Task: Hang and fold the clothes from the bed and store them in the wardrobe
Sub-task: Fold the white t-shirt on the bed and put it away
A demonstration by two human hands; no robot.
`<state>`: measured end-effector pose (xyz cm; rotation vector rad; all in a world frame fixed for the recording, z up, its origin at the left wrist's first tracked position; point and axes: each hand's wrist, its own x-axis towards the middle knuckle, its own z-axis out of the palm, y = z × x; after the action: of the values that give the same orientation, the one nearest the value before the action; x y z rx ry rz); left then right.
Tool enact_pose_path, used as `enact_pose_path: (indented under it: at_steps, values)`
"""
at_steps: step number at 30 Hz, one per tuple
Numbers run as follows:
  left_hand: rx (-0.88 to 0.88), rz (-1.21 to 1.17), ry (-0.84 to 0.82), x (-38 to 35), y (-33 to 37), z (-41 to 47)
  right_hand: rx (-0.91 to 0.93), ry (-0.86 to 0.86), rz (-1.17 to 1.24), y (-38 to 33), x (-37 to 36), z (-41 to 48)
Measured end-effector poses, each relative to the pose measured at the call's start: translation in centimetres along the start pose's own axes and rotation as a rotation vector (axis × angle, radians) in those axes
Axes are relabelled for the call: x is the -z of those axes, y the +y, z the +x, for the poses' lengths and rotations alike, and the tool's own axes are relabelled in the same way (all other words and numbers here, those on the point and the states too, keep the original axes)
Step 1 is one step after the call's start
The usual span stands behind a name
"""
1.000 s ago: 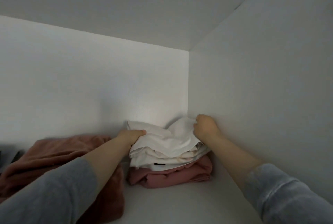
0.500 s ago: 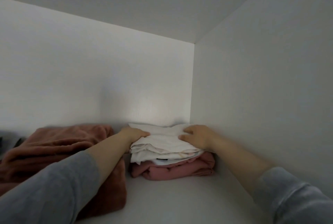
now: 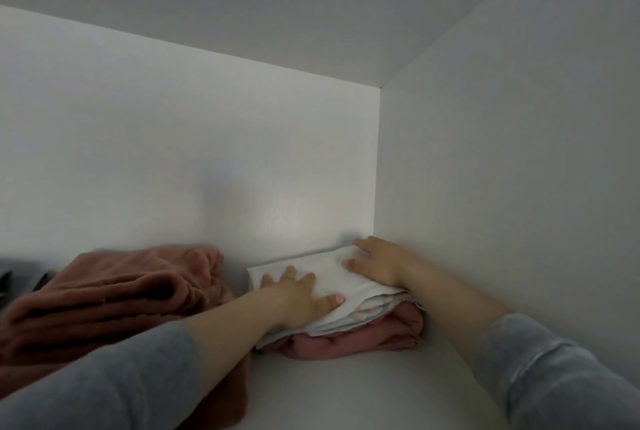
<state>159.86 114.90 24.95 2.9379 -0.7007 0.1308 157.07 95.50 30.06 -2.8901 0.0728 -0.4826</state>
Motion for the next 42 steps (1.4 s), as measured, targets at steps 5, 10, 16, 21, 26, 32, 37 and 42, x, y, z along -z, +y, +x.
enact_pose_path:
  at_steps: [5, 10, 16, 21, 26, 32, 37, 42]
  values:
    - [0.017, 0.001, -0.039, 0.2, -0.3, -0.1, -0.044, -0.159, 0.022, 0.7, -1.5, 1.5]
    - [0.038, -0.030, -0.040, 0.2, -0.3, -0.4, -0.041, -0.094, -0.003, 0.7, -1.9, 1.1]
    - [0.033, -0.036, -0.025, 0.7, 0.0, -1.1, -0.119, 0.335, -0.052, 0.2, -1.1, -2.2]
    - [-0.004, -0.107, 0.162, 2.2, 0.9, -3.5, -0.121, 0.376, -0.023, -0.4, 0.6, -5.6]
    - [-0.045, -0.214, 0.284, 4.1, 2.5, -7.8, -0.054, 0.394, -0.037, -1.4, 2.6, -9.4]
    - [-0.046, -0.309, 0.483, 5.9, 3.2, -14.2, -0.041, 0.427, 0.116, -2.7, 4.5, -13.6]
    - [-0.004, -0.376, 0.539, 5.8, 3.2, -20.3, 0.012, 0.375, 0.296, -5.5, 4.2, -18.8]
    - [-0.007, -0.461, 0.581, 6.3, 3.1, -26.4, 0.070, 0.370, 0.394, -9.0, 4.9, -24.5]
